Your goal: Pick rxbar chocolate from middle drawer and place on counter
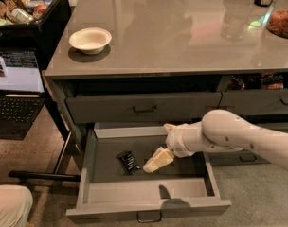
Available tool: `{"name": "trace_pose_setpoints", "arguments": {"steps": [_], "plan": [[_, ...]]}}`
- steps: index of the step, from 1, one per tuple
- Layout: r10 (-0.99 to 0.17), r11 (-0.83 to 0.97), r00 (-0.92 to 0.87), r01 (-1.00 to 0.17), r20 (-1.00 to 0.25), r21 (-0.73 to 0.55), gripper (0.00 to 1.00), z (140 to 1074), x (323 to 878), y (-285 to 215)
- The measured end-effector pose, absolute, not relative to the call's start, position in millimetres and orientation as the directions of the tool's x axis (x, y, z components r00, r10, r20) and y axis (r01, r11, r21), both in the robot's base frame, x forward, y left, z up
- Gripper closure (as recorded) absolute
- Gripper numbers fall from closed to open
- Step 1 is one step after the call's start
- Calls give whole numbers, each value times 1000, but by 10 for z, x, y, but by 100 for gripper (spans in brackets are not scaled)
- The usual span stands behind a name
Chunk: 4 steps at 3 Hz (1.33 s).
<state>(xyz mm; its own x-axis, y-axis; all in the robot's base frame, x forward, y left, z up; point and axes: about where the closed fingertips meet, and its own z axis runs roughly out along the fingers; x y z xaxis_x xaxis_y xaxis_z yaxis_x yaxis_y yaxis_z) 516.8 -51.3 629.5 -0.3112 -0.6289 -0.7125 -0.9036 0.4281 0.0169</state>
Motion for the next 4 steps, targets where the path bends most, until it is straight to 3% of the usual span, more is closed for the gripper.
{"name": "trace_pose_setpoints", "arguments": {"steps": [4], "plan": [[-700,383,-222,-919,-679,-96,0,4412,5880,199]]}}
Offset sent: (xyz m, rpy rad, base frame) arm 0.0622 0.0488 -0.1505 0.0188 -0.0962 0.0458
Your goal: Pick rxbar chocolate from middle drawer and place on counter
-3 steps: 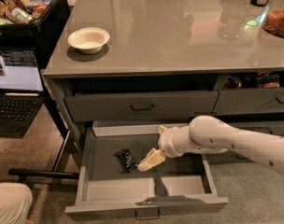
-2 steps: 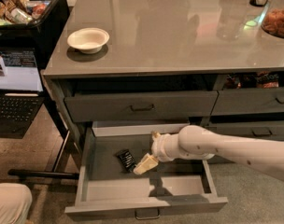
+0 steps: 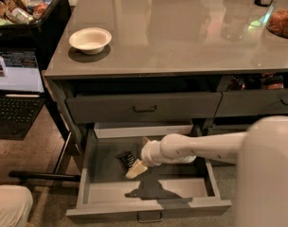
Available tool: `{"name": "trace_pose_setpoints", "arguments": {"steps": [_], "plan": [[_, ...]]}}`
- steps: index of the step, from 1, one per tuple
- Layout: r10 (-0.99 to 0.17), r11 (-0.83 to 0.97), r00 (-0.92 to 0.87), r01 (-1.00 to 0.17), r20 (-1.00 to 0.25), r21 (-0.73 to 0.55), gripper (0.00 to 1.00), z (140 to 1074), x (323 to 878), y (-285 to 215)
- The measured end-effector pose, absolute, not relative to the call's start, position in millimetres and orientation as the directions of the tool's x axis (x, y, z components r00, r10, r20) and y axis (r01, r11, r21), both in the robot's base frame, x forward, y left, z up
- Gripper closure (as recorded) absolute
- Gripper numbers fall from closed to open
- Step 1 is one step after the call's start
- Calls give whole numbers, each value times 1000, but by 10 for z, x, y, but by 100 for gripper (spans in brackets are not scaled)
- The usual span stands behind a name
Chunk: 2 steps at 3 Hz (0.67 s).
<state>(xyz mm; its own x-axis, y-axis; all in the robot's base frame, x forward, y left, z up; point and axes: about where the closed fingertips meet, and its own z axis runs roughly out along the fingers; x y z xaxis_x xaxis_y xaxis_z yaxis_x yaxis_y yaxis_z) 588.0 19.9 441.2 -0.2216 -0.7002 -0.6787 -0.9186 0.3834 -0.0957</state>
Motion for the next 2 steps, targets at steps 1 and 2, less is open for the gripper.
{"name": "trace_pose_setpoints", "arguments": {"steps": [1,2], "plan": [[-739,358,-212,-927,-640,-107,0,4066,5970,409],[-764,328,-205,-940,-612,-95,0,3795,6052,518]]}}
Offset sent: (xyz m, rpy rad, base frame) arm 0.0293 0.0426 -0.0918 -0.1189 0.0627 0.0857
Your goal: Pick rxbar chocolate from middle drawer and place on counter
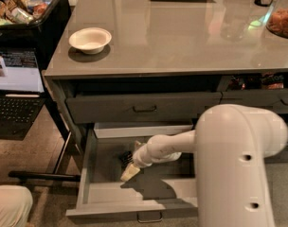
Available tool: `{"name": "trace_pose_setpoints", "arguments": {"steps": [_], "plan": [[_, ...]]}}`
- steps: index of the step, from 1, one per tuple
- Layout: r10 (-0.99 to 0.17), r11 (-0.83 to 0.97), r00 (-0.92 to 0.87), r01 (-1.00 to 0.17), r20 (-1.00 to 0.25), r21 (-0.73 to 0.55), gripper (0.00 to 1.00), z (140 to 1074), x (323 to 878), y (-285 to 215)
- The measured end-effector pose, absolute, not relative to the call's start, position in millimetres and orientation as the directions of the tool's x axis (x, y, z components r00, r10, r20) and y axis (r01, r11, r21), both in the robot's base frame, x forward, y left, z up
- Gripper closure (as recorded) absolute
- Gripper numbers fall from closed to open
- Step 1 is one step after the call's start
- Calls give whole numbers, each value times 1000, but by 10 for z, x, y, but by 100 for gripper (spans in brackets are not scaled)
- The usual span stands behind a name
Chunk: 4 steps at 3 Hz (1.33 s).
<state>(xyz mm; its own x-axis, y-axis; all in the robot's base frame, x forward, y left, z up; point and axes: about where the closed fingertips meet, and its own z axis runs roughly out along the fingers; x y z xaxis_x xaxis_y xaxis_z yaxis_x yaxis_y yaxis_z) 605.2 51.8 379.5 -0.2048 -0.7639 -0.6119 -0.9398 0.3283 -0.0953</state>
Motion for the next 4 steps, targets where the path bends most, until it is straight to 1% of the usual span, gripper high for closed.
{"name": "trace_pose_setpoints", "arguments": {"steps": [1,2,3,4], "plan": [[-782,275,-173,-958,-598,-82,0,3694,6179,535],[-786,236,-153,-970,-599,-63,18,3674,6217,512],[-789,214,-145,-976,-597,-45,42,3667,6200,470],[-792,201,-161,-980,-589,-2,39,3551,6107,444]]}}
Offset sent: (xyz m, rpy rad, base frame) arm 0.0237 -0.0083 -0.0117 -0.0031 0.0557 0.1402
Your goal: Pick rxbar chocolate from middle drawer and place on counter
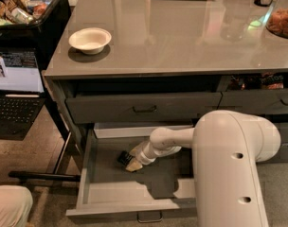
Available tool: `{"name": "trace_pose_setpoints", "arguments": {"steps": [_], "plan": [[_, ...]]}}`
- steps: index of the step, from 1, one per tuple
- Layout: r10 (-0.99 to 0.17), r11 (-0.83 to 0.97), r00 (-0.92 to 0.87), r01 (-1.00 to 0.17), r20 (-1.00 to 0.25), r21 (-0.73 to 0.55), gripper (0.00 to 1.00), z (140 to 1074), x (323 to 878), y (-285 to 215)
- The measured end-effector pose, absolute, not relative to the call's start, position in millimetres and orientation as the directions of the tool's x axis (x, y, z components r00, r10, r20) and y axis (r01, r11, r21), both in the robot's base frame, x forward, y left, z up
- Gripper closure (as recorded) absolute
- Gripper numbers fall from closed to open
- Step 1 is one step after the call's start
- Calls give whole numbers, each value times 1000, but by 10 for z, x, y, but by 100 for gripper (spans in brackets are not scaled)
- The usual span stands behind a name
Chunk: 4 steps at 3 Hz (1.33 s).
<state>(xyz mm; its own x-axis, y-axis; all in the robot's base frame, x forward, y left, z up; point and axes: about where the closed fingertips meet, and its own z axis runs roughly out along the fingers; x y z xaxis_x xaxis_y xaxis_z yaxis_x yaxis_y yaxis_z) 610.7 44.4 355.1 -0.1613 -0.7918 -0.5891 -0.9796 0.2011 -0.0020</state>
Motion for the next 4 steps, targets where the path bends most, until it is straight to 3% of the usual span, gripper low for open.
{"name": "trace_pose_setpoints", "arguments": {"steps": [1,2,4], "plan": [[-793,198,-172,-980,-585,20,16,3521,6054,426],[-792,192,-181,-980,-583,43,12,3461,5992,397],[-786,185,-179,-981,-591,52,54,3490,5954,381]]}}
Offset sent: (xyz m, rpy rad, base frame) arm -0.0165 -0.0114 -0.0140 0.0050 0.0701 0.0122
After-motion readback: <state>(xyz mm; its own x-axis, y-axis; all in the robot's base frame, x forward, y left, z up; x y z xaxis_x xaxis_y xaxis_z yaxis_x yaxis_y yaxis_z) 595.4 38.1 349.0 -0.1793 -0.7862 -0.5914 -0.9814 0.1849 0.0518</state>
